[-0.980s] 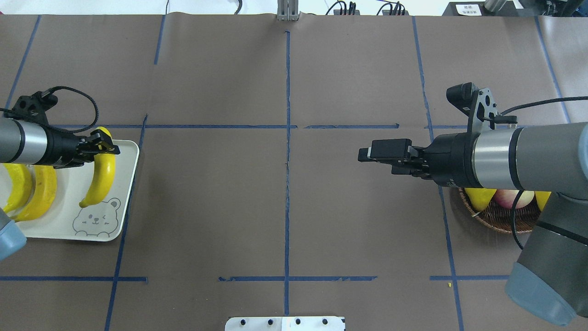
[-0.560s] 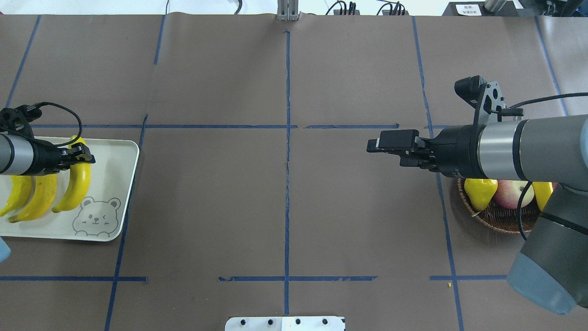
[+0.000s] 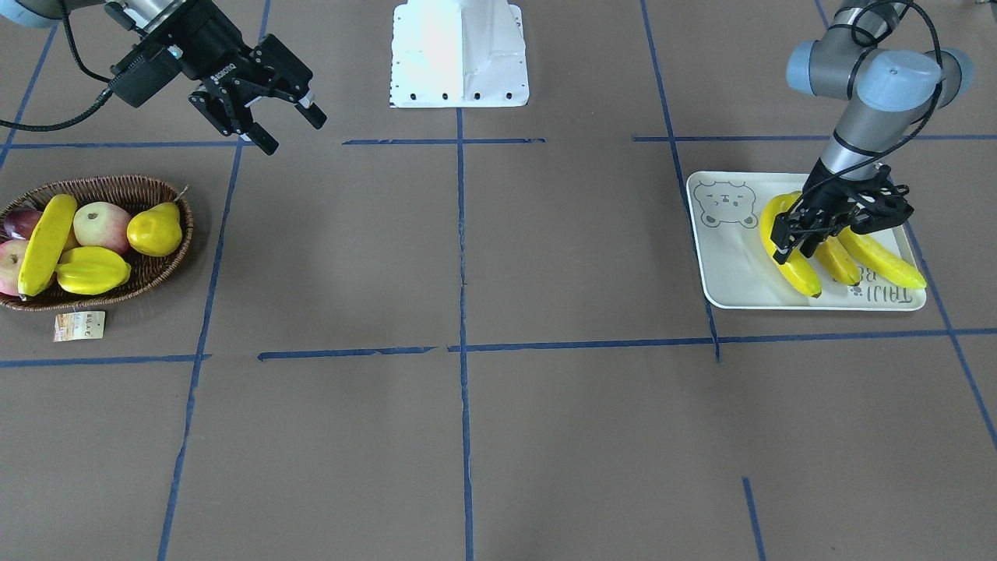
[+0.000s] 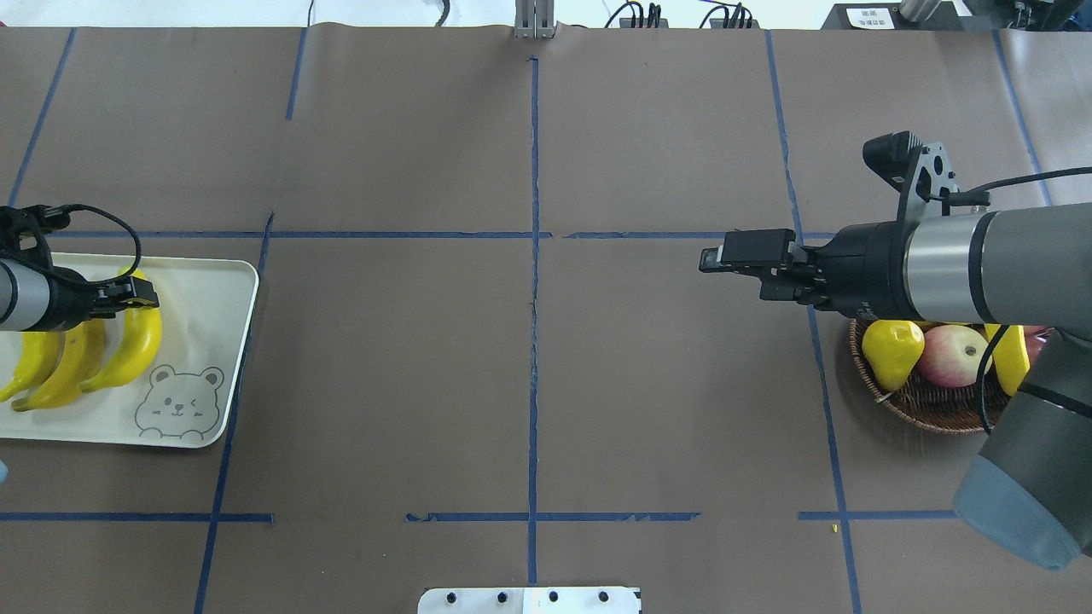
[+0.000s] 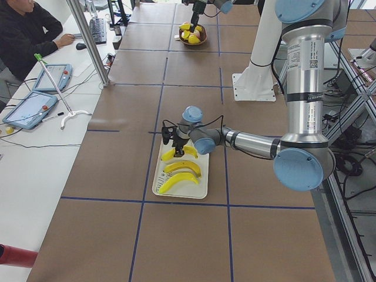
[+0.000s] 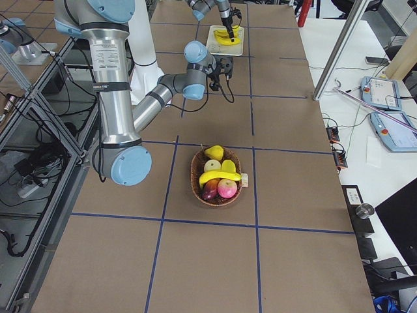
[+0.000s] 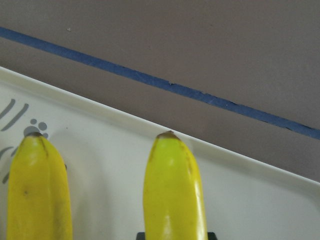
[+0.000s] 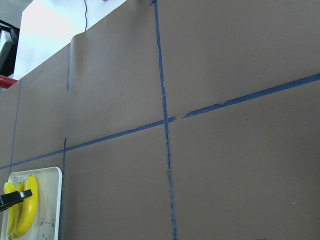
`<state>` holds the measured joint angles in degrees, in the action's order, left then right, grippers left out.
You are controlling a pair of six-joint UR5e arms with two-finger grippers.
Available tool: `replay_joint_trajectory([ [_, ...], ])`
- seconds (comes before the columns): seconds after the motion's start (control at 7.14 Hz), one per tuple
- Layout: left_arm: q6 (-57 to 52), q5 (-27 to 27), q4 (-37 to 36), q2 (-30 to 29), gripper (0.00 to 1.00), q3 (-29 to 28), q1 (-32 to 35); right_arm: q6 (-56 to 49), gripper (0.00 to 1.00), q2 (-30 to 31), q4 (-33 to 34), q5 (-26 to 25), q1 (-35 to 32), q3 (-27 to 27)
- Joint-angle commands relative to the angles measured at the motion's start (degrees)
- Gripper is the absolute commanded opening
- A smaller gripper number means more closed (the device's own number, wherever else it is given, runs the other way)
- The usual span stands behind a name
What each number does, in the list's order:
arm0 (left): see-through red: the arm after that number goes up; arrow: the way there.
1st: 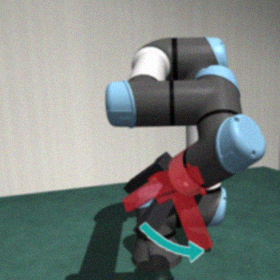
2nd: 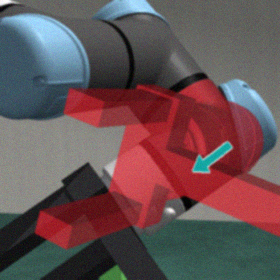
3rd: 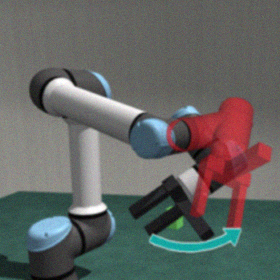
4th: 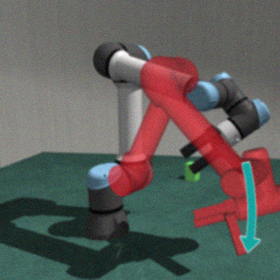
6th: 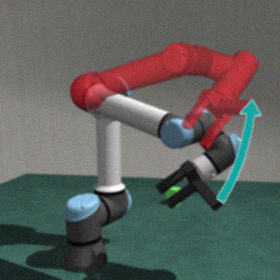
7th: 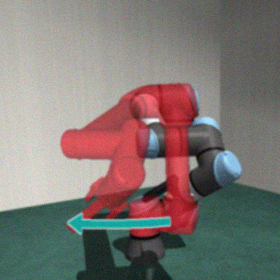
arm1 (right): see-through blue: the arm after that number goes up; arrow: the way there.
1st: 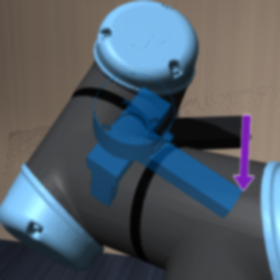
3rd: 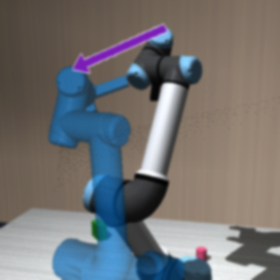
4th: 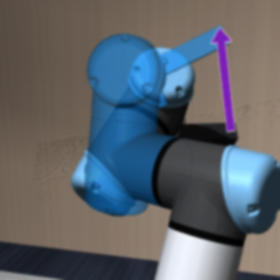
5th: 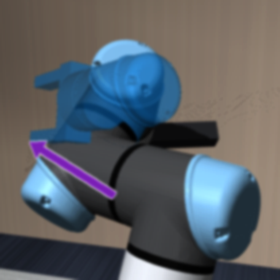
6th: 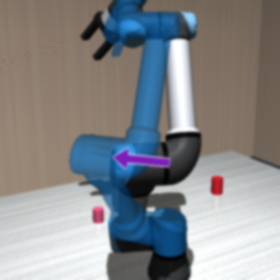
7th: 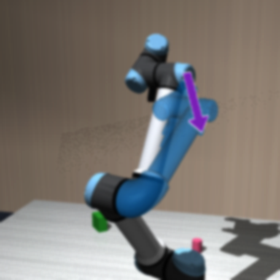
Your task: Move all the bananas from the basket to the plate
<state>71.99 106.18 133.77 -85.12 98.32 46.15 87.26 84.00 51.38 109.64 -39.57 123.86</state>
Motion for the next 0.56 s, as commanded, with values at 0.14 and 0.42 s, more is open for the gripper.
replay_joint_trajectory([
  [0.14,-1.4,11.5,-1.1,2.2,1.00,7.7,3.7,-5.4,1.00,6.8,0.0,4.8,-6.5,-1.8],
  [0.42,-1.0,14.1,-9.7,0.5,1.00,15.1,5.1,-23.4,1.00,15.1,0.0,9.9,-13.0,-3.6],
])
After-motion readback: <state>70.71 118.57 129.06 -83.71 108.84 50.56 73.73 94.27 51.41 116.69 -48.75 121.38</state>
